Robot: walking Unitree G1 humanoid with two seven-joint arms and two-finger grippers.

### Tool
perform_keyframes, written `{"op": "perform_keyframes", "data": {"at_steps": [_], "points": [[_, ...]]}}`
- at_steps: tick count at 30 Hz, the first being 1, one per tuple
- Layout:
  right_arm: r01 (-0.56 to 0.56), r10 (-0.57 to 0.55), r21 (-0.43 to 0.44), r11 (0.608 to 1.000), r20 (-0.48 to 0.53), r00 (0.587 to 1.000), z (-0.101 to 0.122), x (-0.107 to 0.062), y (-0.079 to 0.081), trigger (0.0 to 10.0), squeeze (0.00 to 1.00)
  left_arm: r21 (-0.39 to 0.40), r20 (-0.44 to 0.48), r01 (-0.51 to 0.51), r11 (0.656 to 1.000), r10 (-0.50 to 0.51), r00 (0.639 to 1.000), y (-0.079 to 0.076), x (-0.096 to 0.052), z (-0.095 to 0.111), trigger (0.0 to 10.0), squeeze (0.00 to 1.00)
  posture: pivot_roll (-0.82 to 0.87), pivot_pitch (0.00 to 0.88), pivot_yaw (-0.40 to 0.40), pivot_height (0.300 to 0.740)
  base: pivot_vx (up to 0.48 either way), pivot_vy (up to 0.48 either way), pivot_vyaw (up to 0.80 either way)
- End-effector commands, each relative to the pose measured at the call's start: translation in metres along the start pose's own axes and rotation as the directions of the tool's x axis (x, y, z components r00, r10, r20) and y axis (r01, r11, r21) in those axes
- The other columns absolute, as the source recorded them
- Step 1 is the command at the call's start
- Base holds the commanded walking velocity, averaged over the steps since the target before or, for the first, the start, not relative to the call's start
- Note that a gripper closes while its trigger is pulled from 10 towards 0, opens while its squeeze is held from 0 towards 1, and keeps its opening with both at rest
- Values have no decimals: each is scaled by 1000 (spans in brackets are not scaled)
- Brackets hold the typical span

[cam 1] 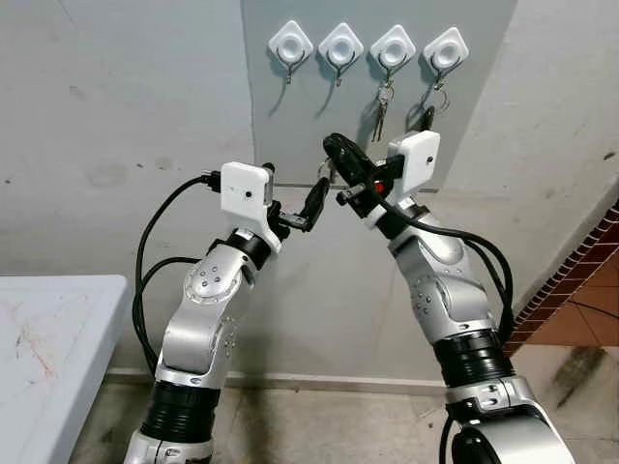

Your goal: Hang keys on a hook

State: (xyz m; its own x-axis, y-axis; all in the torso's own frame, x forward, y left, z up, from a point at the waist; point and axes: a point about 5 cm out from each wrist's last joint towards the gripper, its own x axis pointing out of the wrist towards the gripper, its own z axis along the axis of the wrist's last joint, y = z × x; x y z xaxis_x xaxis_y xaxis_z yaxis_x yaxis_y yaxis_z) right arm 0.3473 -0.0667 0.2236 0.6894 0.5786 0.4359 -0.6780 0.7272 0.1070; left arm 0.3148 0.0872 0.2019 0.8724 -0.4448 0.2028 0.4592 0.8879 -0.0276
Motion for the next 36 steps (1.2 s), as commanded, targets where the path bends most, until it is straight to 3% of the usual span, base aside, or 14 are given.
{"op": "perform_keyframes", "data": {"at_steps": [1, 8, 16, 28, 36], "points": [[-14, 13, 26, 1000, 46, 999, 10, 8, 0, 10000, 0, 8, 29, 22, 1000, -22, 999, -5, 4, 11, 10000, 0, 15, 0, -30, 740, 0, 0, 0], [-3, -8, 91, 996, 120, 993, 26, 22, -1, 10000, 0, 3, 41, 31, 1000, -31, 999, -5, 8, 18, 10000, 0, 12, 0, -27, 740, 0, 0, 0], [29, -45, 101, 994, 157, 987, 34, 31, -6, 10000, 0, -4, 45, 35, 999, -35, 998, -5, 9, 20, 10000, 0, 13, 0, -26, 740, 0, 0, 0], [124, -141, 99, 987, 193, 971, 40, 41, -15, 10000, 0, -7, 49, 36, 999, -36, 998, -6, 9, 22, 10000, 0, 21, 0, -31, 740, 0, 0, 0], [131, -153, 119, 984, 199, 968, 38, 47, -12, 10000, 0, -10, 47, 42, 999, -42, 998, -8, 8, 21, 10000, 0, 24, 0, -34, 740, 0, 0, 0]]}}
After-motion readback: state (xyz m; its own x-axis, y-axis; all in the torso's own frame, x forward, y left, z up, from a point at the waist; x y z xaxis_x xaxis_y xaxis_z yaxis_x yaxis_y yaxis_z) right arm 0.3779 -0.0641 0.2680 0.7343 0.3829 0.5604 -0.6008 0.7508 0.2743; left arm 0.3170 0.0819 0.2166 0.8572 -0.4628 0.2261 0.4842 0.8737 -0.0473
